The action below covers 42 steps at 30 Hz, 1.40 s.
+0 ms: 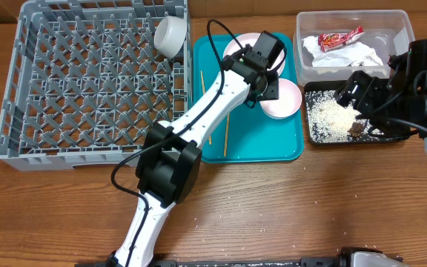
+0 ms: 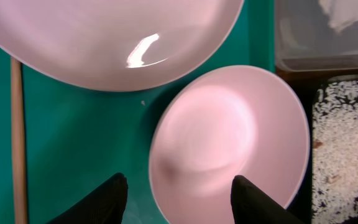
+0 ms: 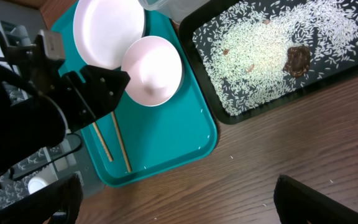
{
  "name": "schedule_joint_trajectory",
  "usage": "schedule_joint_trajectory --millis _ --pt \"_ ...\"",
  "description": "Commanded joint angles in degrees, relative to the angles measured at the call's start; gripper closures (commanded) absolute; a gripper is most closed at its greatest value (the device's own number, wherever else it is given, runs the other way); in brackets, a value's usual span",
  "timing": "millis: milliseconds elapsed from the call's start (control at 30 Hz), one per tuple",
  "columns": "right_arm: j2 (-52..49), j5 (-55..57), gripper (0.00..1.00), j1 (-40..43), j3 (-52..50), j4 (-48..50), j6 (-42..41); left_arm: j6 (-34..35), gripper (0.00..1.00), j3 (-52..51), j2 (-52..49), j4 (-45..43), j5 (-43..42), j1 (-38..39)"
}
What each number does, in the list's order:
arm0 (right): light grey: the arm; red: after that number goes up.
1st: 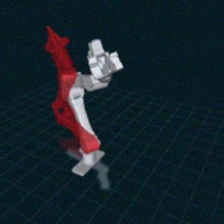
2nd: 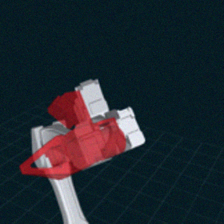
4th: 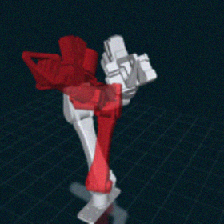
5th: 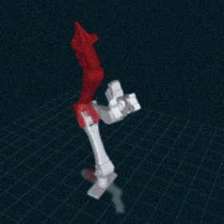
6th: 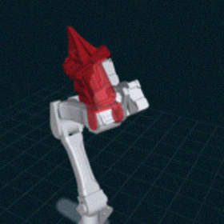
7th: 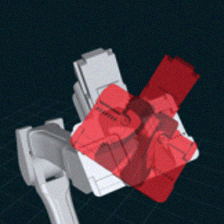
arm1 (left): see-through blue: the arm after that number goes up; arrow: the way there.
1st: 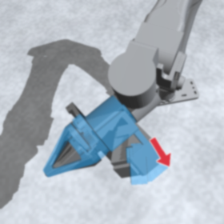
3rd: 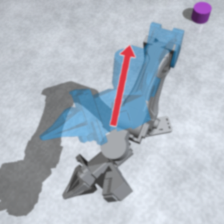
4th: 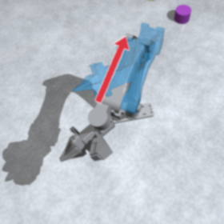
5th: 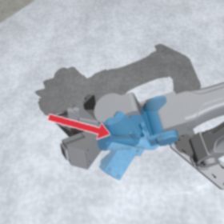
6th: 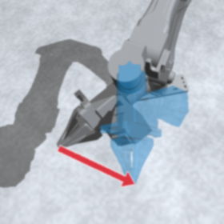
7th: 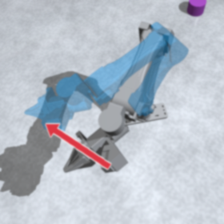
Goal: Sort waste into correct bins and load items into the dishwasher
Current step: 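Move the left gripper to the pink bowl and grasp its rim, then carry the pink bowl into the dish rack and release it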
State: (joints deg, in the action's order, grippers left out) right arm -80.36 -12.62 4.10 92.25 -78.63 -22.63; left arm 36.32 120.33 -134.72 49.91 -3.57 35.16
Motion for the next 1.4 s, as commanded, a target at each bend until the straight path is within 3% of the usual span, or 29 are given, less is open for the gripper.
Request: schedule_joint_trajectory --millis 0,67,100,300,533,800,933,1067,1200,1367 --pt "0.13 0.59 0.00 0.07 0.66 0.28 0.17 3.43 0.46 -0.17 -3.80 0.48 0.98 -0.20" --pt "0.13 0.59 0.00 0.07 0.66 0.26 0.17 3.58 0.46 -0.17 -4.70 0.61 0.72 -0.20" --pt "0.13 0.59 0.00 0.07 0.66 0.28 0.17 3.56 0.51 -0.17 -5.11 0.85 0.74 -0.20" --pt "0.13 0.59 0.00 0.07 0.66 0.28 0.17 3.52 0.96 -0.17 -5.11 1.27 0.76 -0.37" --pt "0.13 0.59 0.00 0.07 0.66 0.28 0.17 2.62 0.96 0.02 -1.68 4.35 0.70 -2.99" --pt "0.13 0.59 0.00 0.07 0.66 0.26 0.17 -12.15 0.96 0.24 15.54 13.81 5.40 -10.21" --pt "0.13 0.59 0.00 0.07 0.66 0.26 0.17 -13.79 0.96 0.22 22.69 20.35 25.51 -12.81" --pt "0.13 0.59 0.00 0.07 0.66 0.26 0.17 -8.07 0.96 0.13 21.79 25.05 55.41 -12.98" --pt "0.13 0.59 0.00 0.07 0.66 0.26 0.17 -1.55 0.96 0.11 17.33 25.20 68.30 -13.07" --pt "0.13 0.59 0.00 0.07 0.66 0.28 0.17 -0.46 0.96 0.13 9.62 25.33 76.50 -13.11"
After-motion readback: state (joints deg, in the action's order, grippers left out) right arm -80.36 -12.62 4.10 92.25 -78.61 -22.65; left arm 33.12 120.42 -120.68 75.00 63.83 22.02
